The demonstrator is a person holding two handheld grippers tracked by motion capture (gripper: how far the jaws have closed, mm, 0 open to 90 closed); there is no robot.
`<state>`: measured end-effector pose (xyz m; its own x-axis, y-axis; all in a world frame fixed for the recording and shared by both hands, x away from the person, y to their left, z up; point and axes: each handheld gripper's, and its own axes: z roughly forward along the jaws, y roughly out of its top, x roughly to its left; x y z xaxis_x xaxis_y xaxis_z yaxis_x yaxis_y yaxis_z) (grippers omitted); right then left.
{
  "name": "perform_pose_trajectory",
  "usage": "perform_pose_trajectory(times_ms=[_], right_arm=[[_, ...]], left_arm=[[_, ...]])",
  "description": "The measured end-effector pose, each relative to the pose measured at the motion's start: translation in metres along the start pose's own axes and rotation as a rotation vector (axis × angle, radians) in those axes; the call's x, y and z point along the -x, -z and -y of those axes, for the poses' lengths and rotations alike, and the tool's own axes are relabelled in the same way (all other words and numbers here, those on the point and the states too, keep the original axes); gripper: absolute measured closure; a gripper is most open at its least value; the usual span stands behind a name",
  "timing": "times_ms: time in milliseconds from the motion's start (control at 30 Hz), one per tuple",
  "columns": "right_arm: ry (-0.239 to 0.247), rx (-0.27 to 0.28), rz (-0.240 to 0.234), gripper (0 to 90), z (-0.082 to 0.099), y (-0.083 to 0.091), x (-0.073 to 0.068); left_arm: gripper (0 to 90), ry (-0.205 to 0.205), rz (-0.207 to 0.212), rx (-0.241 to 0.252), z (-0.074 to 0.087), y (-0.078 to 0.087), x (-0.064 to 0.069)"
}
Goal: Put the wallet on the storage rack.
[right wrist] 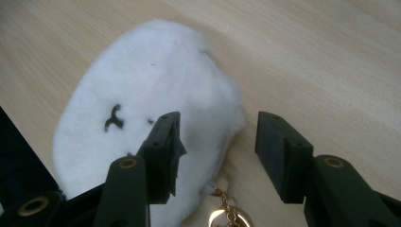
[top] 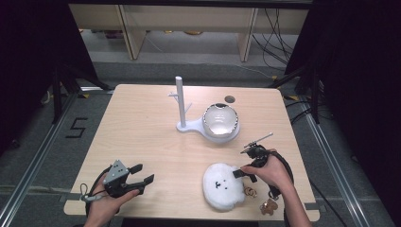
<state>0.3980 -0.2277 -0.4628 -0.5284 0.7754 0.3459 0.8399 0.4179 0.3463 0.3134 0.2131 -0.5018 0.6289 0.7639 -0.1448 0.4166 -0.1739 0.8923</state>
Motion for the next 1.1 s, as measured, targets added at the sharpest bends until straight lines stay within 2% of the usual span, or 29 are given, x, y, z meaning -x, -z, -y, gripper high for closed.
perform_pose_trajectory(times_ms=[67, 100, 133, 167, 200, 233, 300, 333, 367, 400, 500, 533, 567, 700, 733, 767, 833, 1000, 1100], right_arm=[[0.005, -0.016, -0.007, 48.6, -0.003, -0.005, 0.0], [-0.022, -0.049, -0.025, 47.9, -0.006, -0.009, -0.002], [-0.022, -0.049, -0.025, 47.9, -0.006, -0.009, -0.002], [0.009, -0.038, -0.011, 47.9, -0.007, -0.011, 0.001], [0.016, -0.059, -0.008, 47.8, -0.009, -0.013, 0.002], [-0.005, -0.078, -0.054, 48.2, -0.011, -0.017, 0.001], [-0.018, -0.082, -0.06, 49.0, -0.011, -0.019, 0.0], [0.02, -0.075, -0.045, 50.5, -0.012, -0.02, 0.002], [0.026, -0.089, 0.012, 51.9, -0.013, -0.021, 0.0], [0.016, -0.099, 0.002, 54.0, -0.013, -0.023, -0.002], [0.038, -0.117, 0.023, 57.5, -0.015, -0.026, -0.003], [0.003, -0.125, 0.023, 58.3, -0.015, -0.028, -0.007], [0.029, -0.146, 0.019, 59.9, -0.017, -0.029, -0.006], [0.008, -0.152, 0.036, 62.8, -0.019, -0.03, -0.008], [0.004, -0.158, 0.027, 64.4, -0.019, -0.03, -0.009], [0.023, -0.156, 0.036, 68.9, -0.02, -0.032, -0.008], [0.007, -0.161, 0.018, 72.8, -0.02, -0.033, -0.01], [0.018, -0.151, -0.016, 78.8, -0.015, -0.03, -0.006], [0.014, -0.109, -0.03, 80.6, -0.01, -0.024, -0.007]], left_arm=[[34.7, -0.002, -0.003, -0.007, 0.0, -0.001, 0.001], [34.6, 0.0, 0.006, -0.006, 0.001, -0.002, 0.002], [34.6, 0.001, 0.002, -0.009, 0.001, -0.002, 0.002], [34.7, -0.004, 0.009, -0.009, 0.001, -0.002, 0.002], [34.7, -0.005, 0.01, -0.009, 0.001, -0.003, 0.002], [34.7, -0.005, 0.011, -0.01, 0.002, -0.003, 0.002], [34.7, -0.005, 0.01, -0.009, 0.001, -0.002, 0.002], [34.7, -0.004, 0.009, -0.007, 0.001, -0.002, 0.002], [34.7, -0.003, 0.01, -0.007, 0.001, -0.002, 0.002], [34.7, -0.003, 0.01, -0.006, 0.001, -0.002, 0.002], [34.7, -0.005, 0.012, -0.008, 0.001, -0.003, 0.002], [34.7, -0.006, 0.01, -0.011, 0.002, -0.003, 0.002], [34.8, -0.006, 0.005, -0.015, 0.002, -0.002, 0.003], [34.8, 0.006, 0.015, -0.01, 0.003, -0.003, 0.003], [34.8, -0.005, 0.015, -0.012, 0.003, -0.003, 0.003], [34.7, -0.003, 0.014, -0.013, 0.003, -0.004, 0.004], [34.7, -0.005, 0.009, -0.023, 0.004, -0.004, 0.005], [34.7, 0.003, 0.02, -0.022, 0.006, -0.006, 0.006], [34.7, -0.002, 0.015, -0.025, 0.005, -0.006, 0.006]])
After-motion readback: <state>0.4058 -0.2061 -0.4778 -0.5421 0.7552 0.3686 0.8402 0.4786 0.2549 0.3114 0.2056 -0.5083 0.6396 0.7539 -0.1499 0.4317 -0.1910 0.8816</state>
